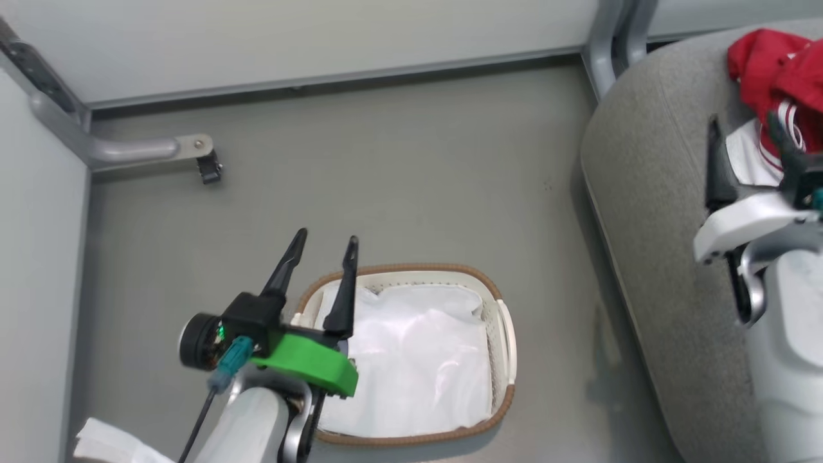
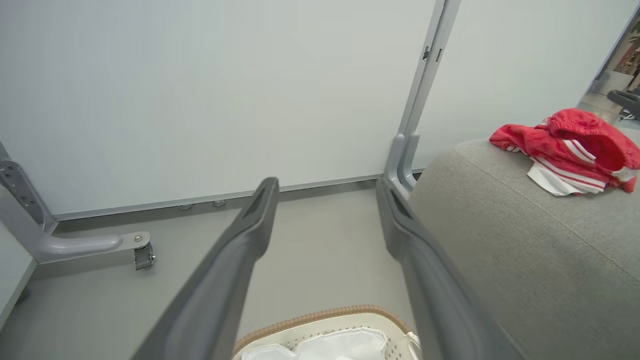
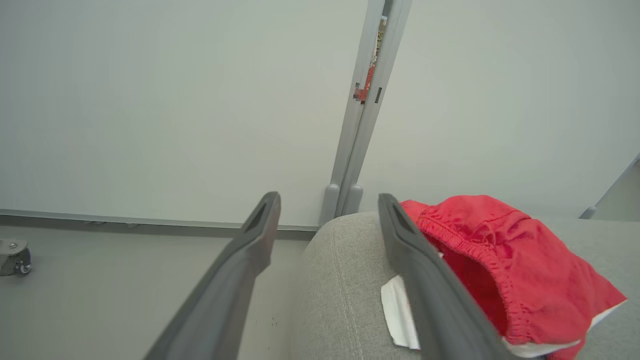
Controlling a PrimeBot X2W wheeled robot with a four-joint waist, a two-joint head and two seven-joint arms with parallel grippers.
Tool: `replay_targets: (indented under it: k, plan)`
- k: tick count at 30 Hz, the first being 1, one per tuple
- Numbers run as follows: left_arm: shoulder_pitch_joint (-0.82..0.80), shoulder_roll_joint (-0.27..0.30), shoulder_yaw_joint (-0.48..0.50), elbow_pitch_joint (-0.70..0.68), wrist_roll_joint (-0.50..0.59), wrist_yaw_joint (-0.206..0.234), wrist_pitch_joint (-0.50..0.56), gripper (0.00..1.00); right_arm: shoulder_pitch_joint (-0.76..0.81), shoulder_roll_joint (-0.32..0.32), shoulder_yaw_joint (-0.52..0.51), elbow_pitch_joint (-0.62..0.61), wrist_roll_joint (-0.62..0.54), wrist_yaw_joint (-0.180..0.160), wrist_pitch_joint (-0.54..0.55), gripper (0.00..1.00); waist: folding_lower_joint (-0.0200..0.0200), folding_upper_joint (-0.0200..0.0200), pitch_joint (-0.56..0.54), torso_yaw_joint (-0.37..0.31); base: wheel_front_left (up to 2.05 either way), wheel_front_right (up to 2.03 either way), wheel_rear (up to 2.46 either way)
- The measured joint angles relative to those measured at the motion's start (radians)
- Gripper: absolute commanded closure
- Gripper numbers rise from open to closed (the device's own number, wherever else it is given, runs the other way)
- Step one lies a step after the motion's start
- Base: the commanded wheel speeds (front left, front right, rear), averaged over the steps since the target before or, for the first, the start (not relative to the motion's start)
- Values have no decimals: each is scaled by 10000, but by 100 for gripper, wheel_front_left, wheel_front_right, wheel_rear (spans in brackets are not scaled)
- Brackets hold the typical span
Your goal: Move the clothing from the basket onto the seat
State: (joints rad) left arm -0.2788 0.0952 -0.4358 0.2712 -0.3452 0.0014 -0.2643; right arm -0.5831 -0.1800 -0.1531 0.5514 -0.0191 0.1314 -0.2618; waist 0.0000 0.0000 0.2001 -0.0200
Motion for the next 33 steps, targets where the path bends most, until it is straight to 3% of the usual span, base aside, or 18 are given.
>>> replay_targets:
  k: [12, 20, 33]
  plan:
    - [1639, -63, 1639, 105, 357, -15, -2, 0, 2708, 1260, 619, -1655, 690, 0, 0, 0, 0, 0, -1121, 510, 0, 0, 0]
    - [2601, -182, 2451, -105, 552, -104, 0, 0, 4163, 1313, 1423, -2397, 1912, 0, 0, 0, 0, 0, -1683, 700, 0, 0, 0]
    - [3527, -395, 2980, -543, 677, -148, -2, 0, 5259, 1315, 1808, -2754, 2194, 0, 0, 0, -1, 0, -1956, 711, 0, 0, 0]
